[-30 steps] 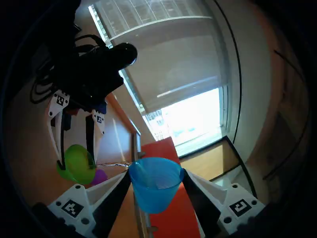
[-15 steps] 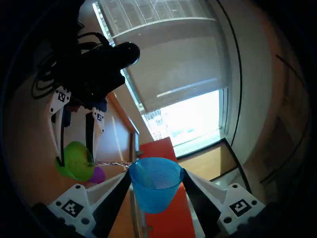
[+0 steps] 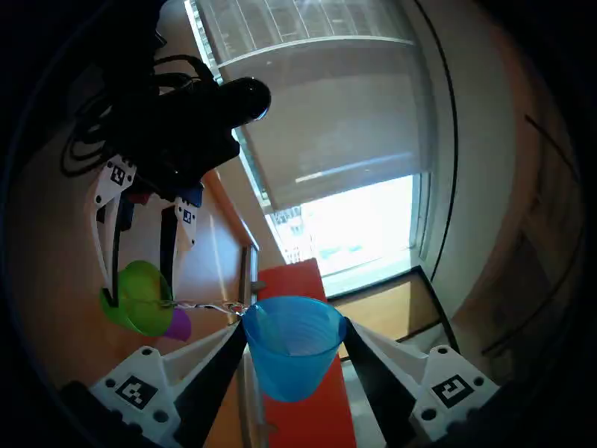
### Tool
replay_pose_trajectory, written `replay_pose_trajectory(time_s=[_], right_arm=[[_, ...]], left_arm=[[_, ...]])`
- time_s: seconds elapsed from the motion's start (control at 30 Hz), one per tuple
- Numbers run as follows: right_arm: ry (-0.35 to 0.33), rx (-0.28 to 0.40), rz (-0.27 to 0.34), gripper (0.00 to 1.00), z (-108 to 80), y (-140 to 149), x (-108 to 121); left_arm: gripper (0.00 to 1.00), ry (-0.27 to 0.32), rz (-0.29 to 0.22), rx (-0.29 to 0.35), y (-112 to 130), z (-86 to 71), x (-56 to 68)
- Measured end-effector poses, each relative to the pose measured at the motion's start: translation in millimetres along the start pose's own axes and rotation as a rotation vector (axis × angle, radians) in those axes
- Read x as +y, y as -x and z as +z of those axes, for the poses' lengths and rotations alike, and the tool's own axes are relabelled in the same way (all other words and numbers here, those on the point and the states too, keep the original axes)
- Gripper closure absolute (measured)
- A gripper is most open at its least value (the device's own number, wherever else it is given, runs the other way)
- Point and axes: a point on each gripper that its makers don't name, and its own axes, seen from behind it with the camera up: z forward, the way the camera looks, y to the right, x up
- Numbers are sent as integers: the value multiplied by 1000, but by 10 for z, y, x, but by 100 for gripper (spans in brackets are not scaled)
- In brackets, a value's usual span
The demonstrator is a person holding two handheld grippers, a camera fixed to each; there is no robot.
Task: Pour water
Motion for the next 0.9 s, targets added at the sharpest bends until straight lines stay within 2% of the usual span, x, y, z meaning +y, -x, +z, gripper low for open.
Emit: replay_pose_trajectory(time_s=[0.9], right_arm=[[16,-8,-83,7,22,13,63]], left_arm=[[11,-3,-3,3,-3,10,-7]])
